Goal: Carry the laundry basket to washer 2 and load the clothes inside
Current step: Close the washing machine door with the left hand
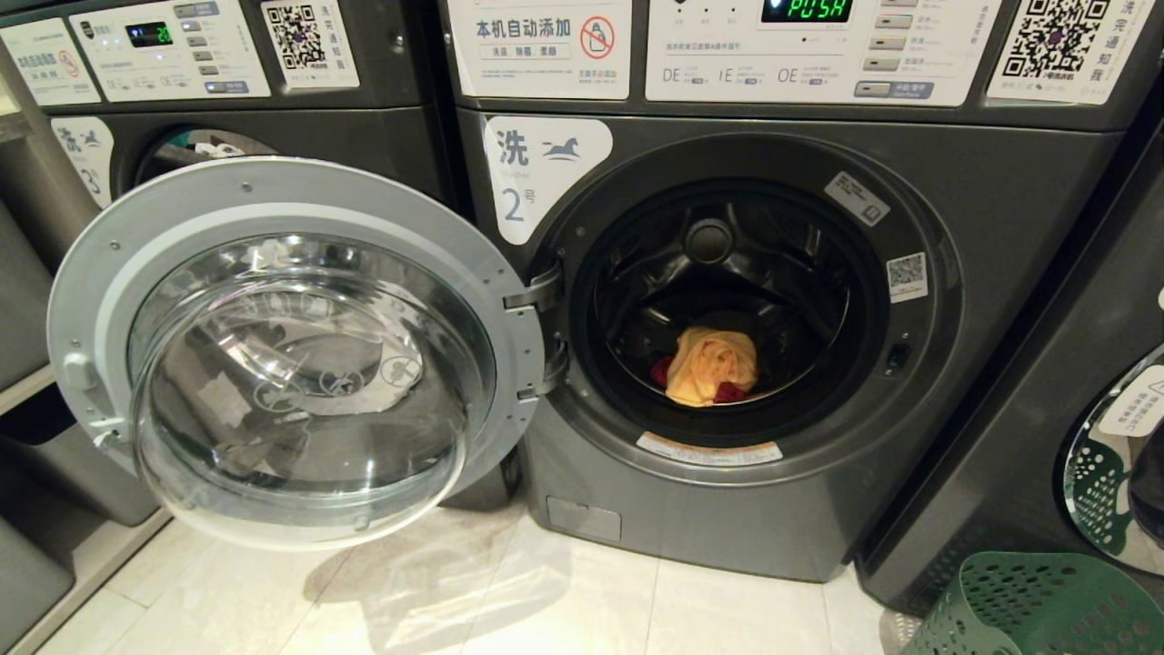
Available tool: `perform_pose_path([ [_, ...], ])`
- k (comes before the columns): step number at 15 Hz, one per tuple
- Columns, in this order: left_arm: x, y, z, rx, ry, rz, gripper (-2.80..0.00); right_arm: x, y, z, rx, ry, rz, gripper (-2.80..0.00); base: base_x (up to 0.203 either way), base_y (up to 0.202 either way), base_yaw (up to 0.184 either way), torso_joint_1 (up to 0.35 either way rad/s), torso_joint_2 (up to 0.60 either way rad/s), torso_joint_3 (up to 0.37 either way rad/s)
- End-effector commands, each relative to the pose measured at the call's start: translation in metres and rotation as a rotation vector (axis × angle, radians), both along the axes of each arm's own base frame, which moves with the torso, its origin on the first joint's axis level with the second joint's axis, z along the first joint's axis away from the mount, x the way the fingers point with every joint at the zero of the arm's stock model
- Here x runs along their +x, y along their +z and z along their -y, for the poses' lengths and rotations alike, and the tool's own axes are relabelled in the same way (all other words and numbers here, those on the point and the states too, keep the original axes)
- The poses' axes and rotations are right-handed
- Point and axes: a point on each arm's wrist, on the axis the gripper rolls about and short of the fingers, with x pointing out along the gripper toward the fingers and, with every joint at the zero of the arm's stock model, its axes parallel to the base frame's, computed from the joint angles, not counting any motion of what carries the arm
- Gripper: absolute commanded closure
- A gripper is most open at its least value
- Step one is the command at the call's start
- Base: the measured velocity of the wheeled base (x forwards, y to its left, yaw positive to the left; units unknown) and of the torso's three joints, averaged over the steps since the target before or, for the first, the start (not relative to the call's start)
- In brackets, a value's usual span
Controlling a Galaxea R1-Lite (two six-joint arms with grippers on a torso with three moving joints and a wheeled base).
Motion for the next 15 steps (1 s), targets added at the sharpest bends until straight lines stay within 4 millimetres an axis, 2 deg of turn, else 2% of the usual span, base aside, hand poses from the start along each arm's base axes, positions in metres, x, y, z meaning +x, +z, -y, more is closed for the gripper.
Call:
perform_pose_path([
  [1, 0.0001, 0.0000, 0.0000, -0.001, 0.000, -0.002, 0.00, 0.0001, 0.0001, 0.0000, 0.000, 0.000, -0.001, 0.00, 0.000, 0.000, 0.000, 0.000, 0.00, 0.000],
  [15, 0.0001, 0.0001, 0.0000, -0.001, 0.001, -0.001, 0.00, 0.0000, 0.0004, 0.0000, -0.001, 0.000, 0.000, 0.00, 0.000, 0.000, 0.000, 0.000, 0.00, 0.000],
])
